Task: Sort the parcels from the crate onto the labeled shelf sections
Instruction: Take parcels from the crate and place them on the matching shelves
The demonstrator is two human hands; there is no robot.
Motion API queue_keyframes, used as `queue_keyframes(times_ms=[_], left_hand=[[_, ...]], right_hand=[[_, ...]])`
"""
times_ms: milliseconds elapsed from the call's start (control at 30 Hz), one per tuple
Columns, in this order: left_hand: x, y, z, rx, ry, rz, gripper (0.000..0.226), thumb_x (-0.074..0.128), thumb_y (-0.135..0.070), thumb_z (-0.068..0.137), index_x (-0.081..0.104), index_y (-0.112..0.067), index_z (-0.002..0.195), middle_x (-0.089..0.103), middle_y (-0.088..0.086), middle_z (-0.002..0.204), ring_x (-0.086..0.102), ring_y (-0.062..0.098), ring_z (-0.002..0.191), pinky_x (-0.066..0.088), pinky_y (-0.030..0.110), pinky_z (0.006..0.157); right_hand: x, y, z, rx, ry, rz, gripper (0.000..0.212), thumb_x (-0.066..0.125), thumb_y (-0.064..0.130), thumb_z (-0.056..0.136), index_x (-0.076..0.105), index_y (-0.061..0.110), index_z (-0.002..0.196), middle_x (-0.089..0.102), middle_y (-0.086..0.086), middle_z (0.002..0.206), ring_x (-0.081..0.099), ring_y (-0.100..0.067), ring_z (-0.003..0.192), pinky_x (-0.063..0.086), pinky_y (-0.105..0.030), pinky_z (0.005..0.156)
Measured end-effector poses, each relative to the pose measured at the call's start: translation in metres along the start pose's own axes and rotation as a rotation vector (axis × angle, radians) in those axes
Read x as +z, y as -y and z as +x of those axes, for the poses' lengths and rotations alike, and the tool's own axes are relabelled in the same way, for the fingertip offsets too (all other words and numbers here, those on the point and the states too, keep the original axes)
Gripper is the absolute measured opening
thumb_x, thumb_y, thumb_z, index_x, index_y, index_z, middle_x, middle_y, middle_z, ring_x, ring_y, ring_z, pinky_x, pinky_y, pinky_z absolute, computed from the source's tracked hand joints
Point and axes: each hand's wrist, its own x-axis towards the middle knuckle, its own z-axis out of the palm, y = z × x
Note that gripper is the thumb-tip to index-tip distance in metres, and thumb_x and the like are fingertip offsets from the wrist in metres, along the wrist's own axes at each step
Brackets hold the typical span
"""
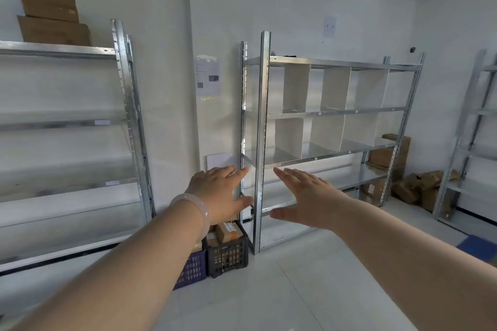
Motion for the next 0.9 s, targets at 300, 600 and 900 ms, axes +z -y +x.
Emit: queue_keyframes(times_ms=[300, 600, 900], left_hand=[[0.036, -0.013, 0.114, -0.025, 0.02, 0.032, 0.073, 0.032, -0.066, 0.095, -0.001, -0.039, 0.154, 0.004, -0.007, 0.165, 0.007, 0.017, 0.151, 0.009, 0.044, 0.12], [0.059, -0.019, 0.249, -0.115, -0.004, -0.024, 0.071, 0.032, -0.062, 0.096, 0.001, -0.038, 0.155, 0.007, -0.007, 0.164, 0.009, 0.016, 0.15, 0.012, 0.04, 0.119], [0.113, 0.032, 0.36, -0.151, 0.03, -0.009, 0.072, 0.034, -0.063, 0.095, 0.003, -0.037, 0.155, 0.008, -0.006, 0.164, 0.011, 0.018, 0.15, 0.016, 0.042, 0.119]], right_hand=[[0.024, -0.087, 0.087, -0.045, -0.001, -0.016, 0.096, 0.047, 0.072, 0.084, -0.005, 0.032, 0.154, 0.002, 0.005, 0.164, 0.004, -0.018, 0.15, 0.008, -0.039, 0.12], [0.028, -0.184, 0.211, -0.116, 0.023, 0.025, 0.095, 0.049, 0.07, 0.085, -0.005, 0.035, 0.154, 0.003, 0.007, 0.163, 0.007, -0.018, 0.15, 0.009, -0.038, 0.12], [0.08, -0.216, 0.335, -0.157, 0.05, 0.054, 0.095, 0.05, 0.07, 0.084, -0.003, 0.034, 0.154, 0.005, 0.007, 0.163, 0.008, -0.018, 0.149, 0.011, -0.036, 0.119]])
